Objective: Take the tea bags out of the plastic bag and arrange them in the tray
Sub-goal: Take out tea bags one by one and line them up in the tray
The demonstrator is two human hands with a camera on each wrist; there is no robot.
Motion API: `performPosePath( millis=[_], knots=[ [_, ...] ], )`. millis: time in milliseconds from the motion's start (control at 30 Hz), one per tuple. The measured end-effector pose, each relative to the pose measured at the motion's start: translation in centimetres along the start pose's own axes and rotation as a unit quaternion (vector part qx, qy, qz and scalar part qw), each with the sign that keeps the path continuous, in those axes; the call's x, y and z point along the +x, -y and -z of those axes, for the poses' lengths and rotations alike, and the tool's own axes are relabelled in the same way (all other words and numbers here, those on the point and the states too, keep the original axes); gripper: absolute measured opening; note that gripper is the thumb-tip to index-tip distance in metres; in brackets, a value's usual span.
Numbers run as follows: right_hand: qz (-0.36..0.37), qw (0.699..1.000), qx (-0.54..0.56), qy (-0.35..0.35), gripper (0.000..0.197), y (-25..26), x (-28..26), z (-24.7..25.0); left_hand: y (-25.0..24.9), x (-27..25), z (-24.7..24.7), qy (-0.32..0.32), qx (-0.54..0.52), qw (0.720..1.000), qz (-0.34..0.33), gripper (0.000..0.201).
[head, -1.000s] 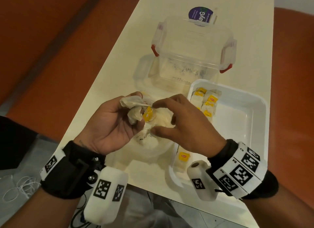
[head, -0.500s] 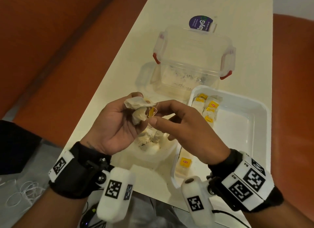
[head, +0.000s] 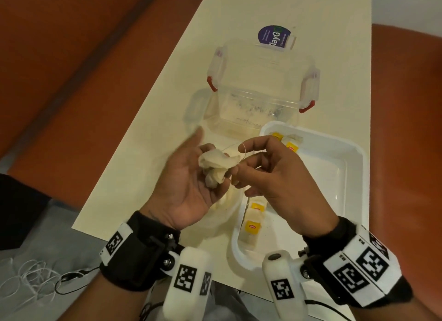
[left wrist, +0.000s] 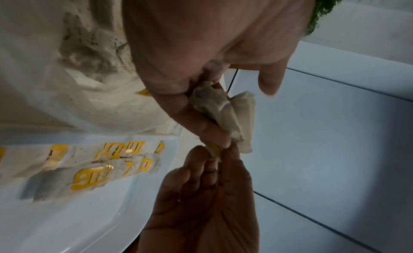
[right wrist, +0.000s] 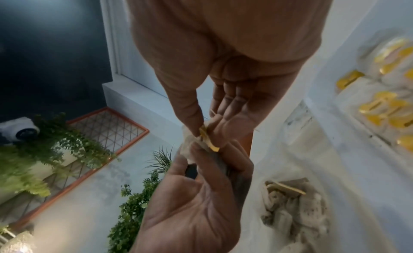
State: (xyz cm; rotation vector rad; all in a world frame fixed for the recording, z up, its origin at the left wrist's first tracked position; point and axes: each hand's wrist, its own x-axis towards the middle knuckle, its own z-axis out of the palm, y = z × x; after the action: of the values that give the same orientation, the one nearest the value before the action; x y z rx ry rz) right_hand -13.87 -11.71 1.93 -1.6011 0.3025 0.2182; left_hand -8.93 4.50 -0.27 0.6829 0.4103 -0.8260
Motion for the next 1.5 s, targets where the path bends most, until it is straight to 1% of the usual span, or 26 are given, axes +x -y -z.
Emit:
performPosePath(
  millis=[67,200,300,367,400,433,500,533,600,667,733,833,900,1000,1033,1100,1133,1167,1233,1267,1333,1433,1500],
  knots=[
    [0.018,0.998,-0.041,-0.032,0.031,-0.4,-0.5,0.3,0.6,0.2,-0.6,-0.009,0.039,0.999,-0.02,0.014],
    [0.108,0.977,-0.174,-0.058,0.035,-0.9,-1.5,1.0,1.3,0.3,-1.4,-0.01,0.071,0.997,-0.028,0.018],
    [0.156,0.964,-0.193,-0.092,0.027,-0.9,-1.6,1.8,1.5,0.5,-2.0,-0.007,0.079,0.997,-0.003,0.014],
    [0.181,0.959,-0.196,-0.094,0.023,-0.6,-1.5,2.4,1.6,0.5,-2.7,0.006,0.078,0.997,0.014,0.01],
    [0.191,0.957,-0.203,-0.086,0.02,-0.5,-1.6,2.7,1.5,0.5,-3.0,0.01,0.083,0.996,0.02,0.013],
    [0.196,0.955,-0.209,-0.078,0.017,-0.3,-1.6,2.9,1.5,0.5,-3.2,0.013,0.091,0.995,0.026,0.019],
    [0.199,0.957,-0.198,-0.071,0.011,0.1,-1.7,3.3,1.4,0.7,-3.6,0.013,0.1,0.994,0.045,0.044],
    [0.2,0.96,-0.18,-0.073,0.008,0.3,-1.7,3.5,1.3,0.7,-3.6,0.013,0.1,0.993,0.059,0.053],
    [0.196,0.968,-0.13,-0.08,0.005,0.7,-1.6,4.0,1.1,0.8,-3.8,0.022,0.095,0.991,0.089,0.05],
    [0.18,0.978,-0.065,-0.081,0.006,1.1,-1.7,4.3,1.0,0.8,-3.8,0.029,0.092,0.989,0.113,0.038],
    [0.163,0.983,-0.009,-0.082,0.006,1.7,-1.8,4.5,1.1,0.7,-3.7,0.04,0.1,0.987,0.117,0.025],
    [0.153,0.982,0.051,-0.099,0.011,2.5,-2.1,4.9,1.7,0.6,-3.4,0.047,0.164,0.982,0.084,0.014],
    [0.143,0.98,0.075,-0.113,0.016,2.9,-2.4,5.2,2.1,0.6,-3.2,0.044,0.207,0.976,0.051,0.015],
    [0.13,0.984,0.029,-0.118,0.013,3.1,-2.8,5.5,2.2,0.4,-3.4,0.043,0.246,0.968,-0.016,0.015],
    [0.121,0.986,0.014,-0.114,0.012,3.0,-2.9,5.6,2.1,0.3,-3.5,0.047,0.25,0.967,-0.032,0.017],
    [0.096,0.99,0.007,-0.104,0.01,2.6,-3.1,5.7,1.8,0.0,-3.8,0.066,0.265,0.96,-0.056,0.034],
    [0.084,0.992,0.001,-0.099,0.009,2.4,-3.2,5.7,1.7,-0.1,-4.0,0.074,0.286,0.953,-0.071,0.043],
    [0.073,0.993,-0.008,-0.095,0.009,2.1,-3.2,5.8,1.8,-0.1,-4.2,0.08,0.314,0.942,-0.088,0.046],
    [0.059,0.994,-0.021,-0.088,0.009,1.6,-3.3,6.0,2.2,-0.1,-4.6,0.077,0.362,0.922,-0.113,0.04],
    [0.054,0.995,-0.023,-0.086,0.009,1.4,-3.3,6.1,2.5,0.0,-4.8,0.071,0.372,0.918,-0.119,0.034],
    [0.041,0.996,-0.017,-0.08,0.012,1.1,-3.5,6.4,3.2,0.2,-5.1,0.056,0.372,0.918,-0.122,0.024],
    [0.012,0.998,0.018,-0.056,0.03,0.5,-4.2,7.2,4.0,0.4,-5.1,0.022,0.36,0.923,-0.134,0.012],
    [0.0,0.998,0.043,-0.046,0.035,0.2,-4.8,7.6,4.4,0.6,-4.9,0.001,0.365,0.918,-0.154,0.008]
  ],
)
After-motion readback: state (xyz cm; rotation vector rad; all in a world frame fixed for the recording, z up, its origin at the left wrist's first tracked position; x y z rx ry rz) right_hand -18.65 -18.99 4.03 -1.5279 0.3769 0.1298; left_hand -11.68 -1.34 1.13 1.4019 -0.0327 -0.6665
